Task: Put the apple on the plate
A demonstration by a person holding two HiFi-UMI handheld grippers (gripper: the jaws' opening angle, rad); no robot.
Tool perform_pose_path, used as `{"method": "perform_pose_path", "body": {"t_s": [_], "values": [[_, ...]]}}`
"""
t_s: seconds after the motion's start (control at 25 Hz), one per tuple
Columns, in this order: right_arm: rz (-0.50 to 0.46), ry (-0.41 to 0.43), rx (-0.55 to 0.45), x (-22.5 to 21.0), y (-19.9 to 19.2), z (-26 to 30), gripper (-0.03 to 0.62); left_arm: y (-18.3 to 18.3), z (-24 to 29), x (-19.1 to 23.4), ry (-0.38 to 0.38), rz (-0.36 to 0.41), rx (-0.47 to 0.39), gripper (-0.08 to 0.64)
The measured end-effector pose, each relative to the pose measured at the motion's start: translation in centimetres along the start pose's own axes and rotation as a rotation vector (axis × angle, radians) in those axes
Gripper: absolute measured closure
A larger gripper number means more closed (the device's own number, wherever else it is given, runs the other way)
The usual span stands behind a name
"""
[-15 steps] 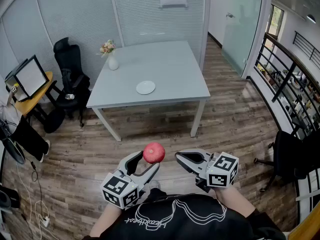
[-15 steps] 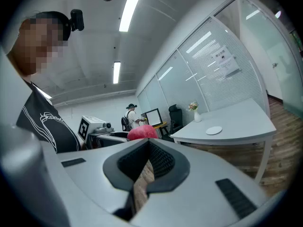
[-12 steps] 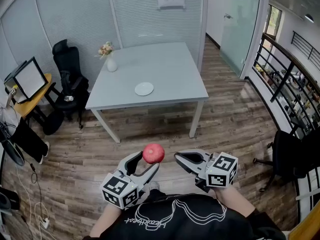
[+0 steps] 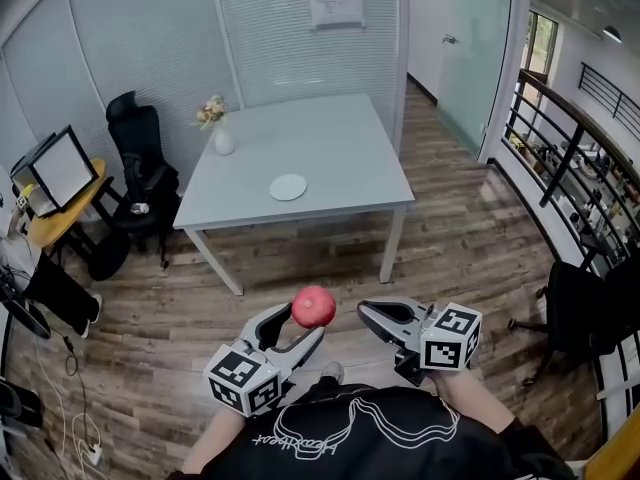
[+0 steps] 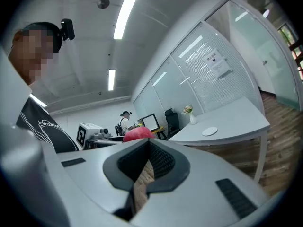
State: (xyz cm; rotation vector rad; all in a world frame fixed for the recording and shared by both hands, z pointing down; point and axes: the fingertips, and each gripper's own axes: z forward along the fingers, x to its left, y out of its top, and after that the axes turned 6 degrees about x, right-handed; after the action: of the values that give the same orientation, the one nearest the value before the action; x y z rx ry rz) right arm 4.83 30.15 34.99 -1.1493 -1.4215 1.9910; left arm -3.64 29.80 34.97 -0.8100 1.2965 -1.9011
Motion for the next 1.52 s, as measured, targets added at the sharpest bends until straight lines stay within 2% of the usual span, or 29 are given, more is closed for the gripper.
{"method": "perform_pose_path", "body": {"t_s": [0.24,0.48,0.8,1.0,1.08,1.16,1.28,1.52], "values": [[0.018,-0.032,0.014,-2.0,0.0,1.1,0.584,-0.1,0.6,2.2,0.014,-0.018,-0.005,0.281],[0.041,-0.037,0.047,-5.9,0.5,3.8,0.584,0.2,3.5,6.0,0.007,-0.039,0.017,0.282],[0.1,-0.085,0.102,-15.1,1.3,8.7,0.584,0.6,10.4,14.7,-0.008,-0.102,0.045,0.281],[0.115,-0.088,0.125,-21.0,3.5,13.6,0.584,1.9,14.4,21.5,-0.006,-0.109,0.047,0.281],[0.121,-0.091,0.15,-23.0,4.2,15.6,0.584,2.5,15.7,24.2,-0.001,-0.137,0.04,0.282],[0.122,-0.081,0.165,-24.4,5.1,17.4,0.584,3.3,16.5,26.5,0.002,-0.154,0.03,0.282],[0.101,-0.071,0.169,-25.8,6.6,19.5,0.584,4.4,17.5,29.0,0.007,-0.141,0.022,0.282],[0.107,-0.042,0.151,-27.0,7.4,21.5,0.584,5.0,18.6,31.3,0.031,-0.131,0.028,0.282]]}}
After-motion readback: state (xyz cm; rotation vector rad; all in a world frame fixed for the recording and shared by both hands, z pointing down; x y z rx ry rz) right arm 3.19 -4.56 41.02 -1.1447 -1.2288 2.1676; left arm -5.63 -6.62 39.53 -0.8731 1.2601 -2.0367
